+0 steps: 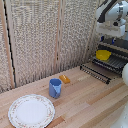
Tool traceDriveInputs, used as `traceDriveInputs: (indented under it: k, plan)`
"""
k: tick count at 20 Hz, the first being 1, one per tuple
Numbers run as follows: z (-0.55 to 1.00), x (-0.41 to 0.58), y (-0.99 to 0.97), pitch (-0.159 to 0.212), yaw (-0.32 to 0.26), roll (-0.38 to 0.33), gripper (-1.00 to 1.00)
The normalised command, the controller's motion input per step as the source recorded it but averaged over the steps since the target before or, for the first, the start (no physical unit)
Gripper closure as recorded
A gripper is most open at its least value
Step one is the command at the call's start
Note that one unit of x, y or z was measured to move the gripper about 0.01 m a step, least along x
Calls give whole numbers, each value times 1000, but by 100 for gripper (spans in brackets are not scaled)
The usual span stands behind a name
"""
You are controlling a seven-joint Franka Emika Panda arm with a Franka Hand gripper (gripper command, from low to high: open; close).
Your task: Please reach out your grabber to the yellow dish. Tenderly grip the yellow dish using your grabber. Set the yellow dish on the baking sheet. Posit your grabber on the rim of the baking sheet carrying the yellow dish. Mindfully slide the baking sheet with the yellow dish into the oven. Let go of your grabber's hold on the baking sheet's edge when it is entirely in the oven.
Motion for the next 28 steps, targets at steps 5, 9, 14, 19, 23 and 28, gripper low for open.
traceDriveInputs:
  k: [5,9,14,19,23,28]
  plan:
    - [174,-198,241,330,237,-141,-100]
    - [39,-262,246,324,185,-196,-100]
    - [-21,-291,94,264,176,-288,-100]
    - [-74,-95,43,124,133,-373,-100]
    - [-136,0,0,22,151,-375,-100]
    - [-216,0,-3,-7,173,-375,-100]
